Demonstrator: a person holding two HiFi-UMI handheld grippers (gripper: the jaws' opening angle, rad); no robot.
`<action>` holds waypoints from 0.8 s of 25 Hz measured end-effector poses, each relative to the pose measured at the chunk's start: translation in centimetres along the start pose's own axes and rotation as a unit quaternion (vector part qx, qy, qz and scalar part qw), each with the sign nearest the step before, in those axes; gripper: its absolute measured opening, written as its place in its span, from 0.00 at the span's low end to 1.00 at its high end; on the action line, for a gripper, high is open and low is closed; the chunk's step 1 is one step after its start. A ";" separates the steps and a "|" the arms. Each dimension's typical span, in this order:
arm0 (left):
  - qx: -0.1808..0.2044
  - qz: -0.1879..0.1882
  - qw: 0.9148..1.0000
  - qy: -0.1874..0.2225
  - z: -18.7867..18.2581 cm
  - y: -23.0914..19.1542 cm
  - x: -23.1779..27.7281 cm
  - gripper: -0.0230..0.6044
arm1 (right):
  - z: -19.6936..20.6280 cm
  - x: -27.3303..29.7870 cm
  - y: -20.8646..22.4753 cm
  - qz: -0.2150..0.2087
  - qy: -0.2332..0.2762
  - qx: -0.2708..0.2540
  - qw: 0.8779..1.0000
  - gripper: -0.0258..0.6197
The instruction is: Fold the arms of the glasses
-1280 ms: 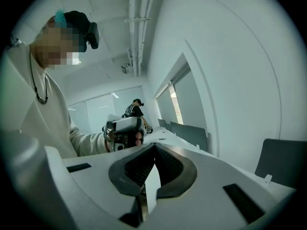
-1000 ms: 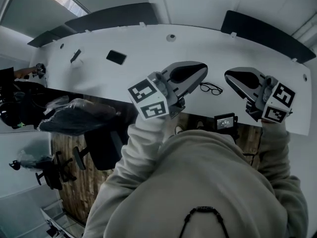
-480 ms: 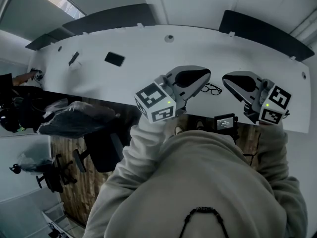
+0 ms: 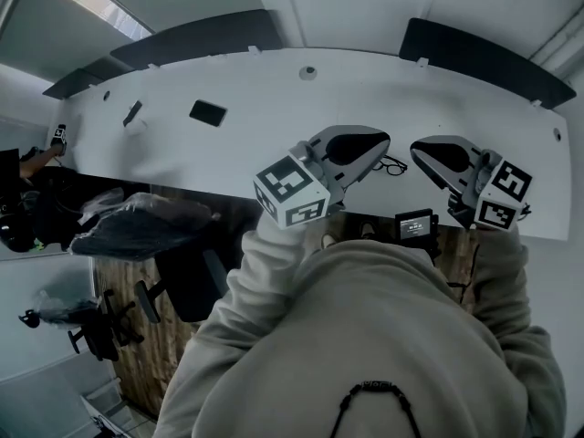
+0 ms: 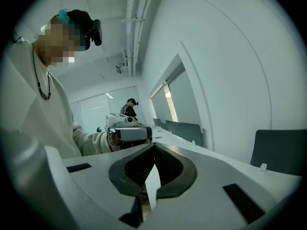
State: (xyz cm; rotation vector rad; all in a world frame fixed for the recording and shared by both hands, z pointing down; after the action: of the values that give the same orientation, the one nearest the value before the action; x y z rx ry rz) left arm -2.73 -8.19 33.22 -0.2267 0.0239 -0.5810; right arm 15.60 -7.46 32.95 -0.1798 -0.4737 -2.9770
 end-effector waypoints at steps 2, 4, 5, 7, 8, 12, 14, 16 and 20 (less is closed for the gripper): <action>0.000 0.004 1.000 0.001 0.1 0.0 0.2 0.04 | 0.2 -0.2 0.1 0.004 0.000 0.001 1.000 0.07; -0.001 0.007 1.000 0.001 0.1 0.0 0.5 0.04 | 0.3 -0.4 0.1 0.006 -0.001 0.001 1.000 0.07; -0.001 0.009 1.000 0.001 0.2 0.1 0.6 0.04 | 0.3 -0.5 0.1 0.008 -0.001 0.001 1.000 0.07; -0.002 0.013 1.000 0.001 0.1 0.1 0.7 0.04 | 0.4 -0.6 0.1 0.012 -0.002 0.002 1.000 0.07; -0.002 0.014 1.000 0.001 0.1 0.2 0.8 0.04 | 0.4 -0.7 0.1 0.013 -0.002 0.003 1.000 0.07; -0.004 0.016 1.000 -0.002 0.2 0.1 0.9 0.04 | 0.3 -1.0 0.1 0.016 -0.001 -0.002 1.000 0.07; -0.005 0.016 1.000 -0.003 0.3 0.0 1.0 0.04 | 0.1 -1.0 0.1 0.016 -0.002 -0.007 1.000 0.07; -0.005 0.015 1.000 -0.003 0.3 0.0 1.0 0.04 | 0.0 -1.0 0.2 0.018 -0.002 -0.007 1.000 0.07; -0.004 0.015 1.000 -0.002 0.2 0.0 1.0 0.04 | -0.1 -1.1 0.4 0.021 -0.001 -0.007 1.000 0.07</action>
State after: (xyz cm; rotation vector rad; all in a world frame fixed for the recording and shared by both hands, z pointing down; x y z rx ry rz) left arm -1.86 -8.75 33.44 -0.2345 0.0258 -0.5497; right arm 16.74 -7.73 32.81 -0.1924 -0.4449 -2.9408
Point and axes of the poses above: the fingertips, and each gripper's own axes: x forward along the fingers, y to its right, z out of its underside, the point moved 8 cm from there along -x, backward along the fingers, and after that the axes turned 14 degrees about -z, right-handed, at the moved point
